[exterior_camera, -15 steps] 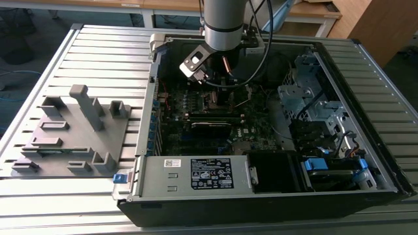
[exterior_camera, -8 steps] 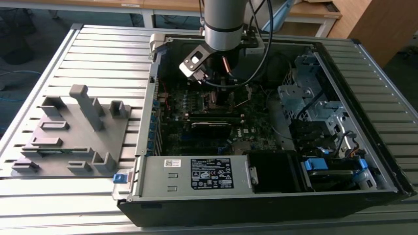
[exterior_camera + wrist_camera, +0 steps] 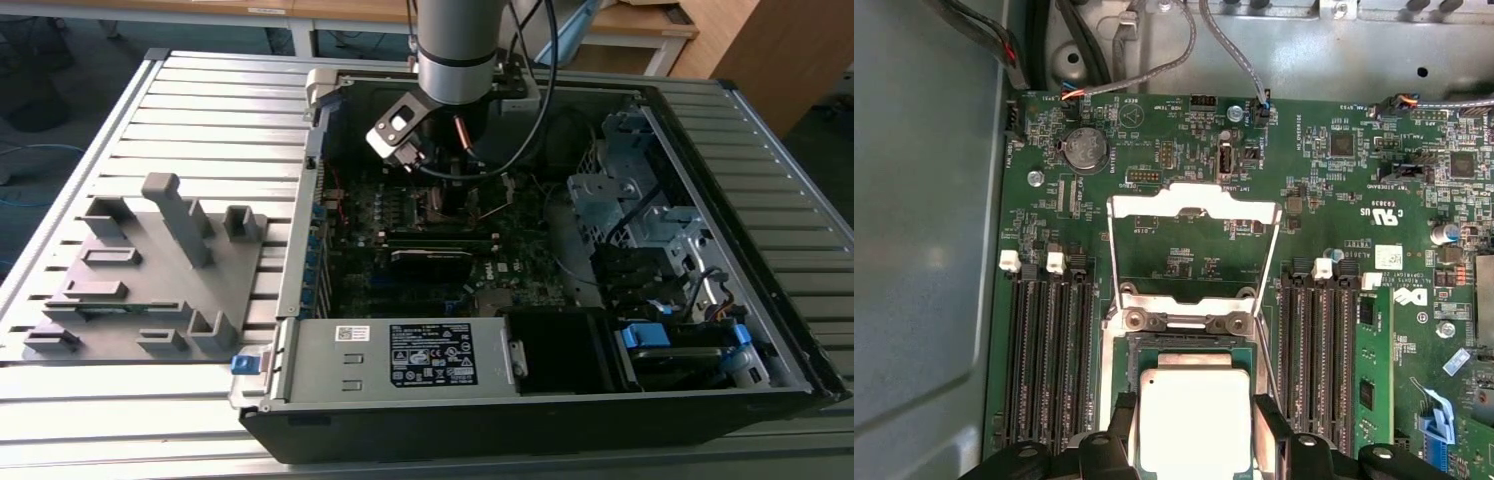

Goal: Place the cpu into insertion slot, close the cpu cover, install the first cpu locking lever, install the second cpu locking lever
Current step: 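Place the cpu into insertion slot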

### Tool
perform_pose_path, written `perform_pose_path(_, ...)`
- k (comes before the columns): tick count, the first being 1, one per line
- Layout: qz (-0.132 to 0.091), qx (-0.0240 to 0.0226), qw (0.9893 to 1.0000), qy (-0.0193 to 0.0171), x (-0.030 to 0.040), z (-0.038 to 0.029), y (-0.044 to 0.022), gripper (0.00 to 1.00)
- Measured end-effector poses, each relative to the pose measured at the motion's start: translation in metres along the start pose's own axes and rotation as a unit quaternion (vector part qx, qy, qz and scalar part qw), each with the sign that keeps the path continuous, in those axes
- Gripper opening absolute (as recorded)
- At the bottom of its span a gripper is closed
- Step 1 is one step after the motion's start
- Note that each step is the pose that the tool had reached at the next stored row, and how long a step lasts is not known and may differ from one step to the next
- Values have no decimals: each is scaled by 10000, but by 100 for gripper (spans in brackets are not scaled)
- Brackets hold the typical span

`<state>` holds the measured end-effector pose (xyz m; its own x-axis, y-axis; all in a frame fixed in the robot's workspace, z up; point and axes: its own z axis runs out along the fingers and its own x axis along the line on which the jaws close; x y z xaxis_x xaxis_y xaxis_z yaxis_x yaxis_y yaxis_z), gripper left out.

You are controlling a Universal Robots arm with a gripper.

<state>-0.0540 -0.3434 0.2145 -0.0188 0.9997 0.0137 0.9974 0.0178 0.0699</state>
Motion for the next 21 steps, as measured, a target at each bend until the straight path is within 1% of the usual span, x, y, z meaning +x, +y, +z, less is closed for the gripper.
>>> perform_pose_path(9,0,-1,10000,1,0,8,-1,54)
perform_pose_path(13,0,0,10000,0,0,16,-22,54)
perform_pose_path(17,0,0,10000,0,0,45,-47,54)
perform_pose_path(21,-1,0,10000,0,-1,75,-54,54)
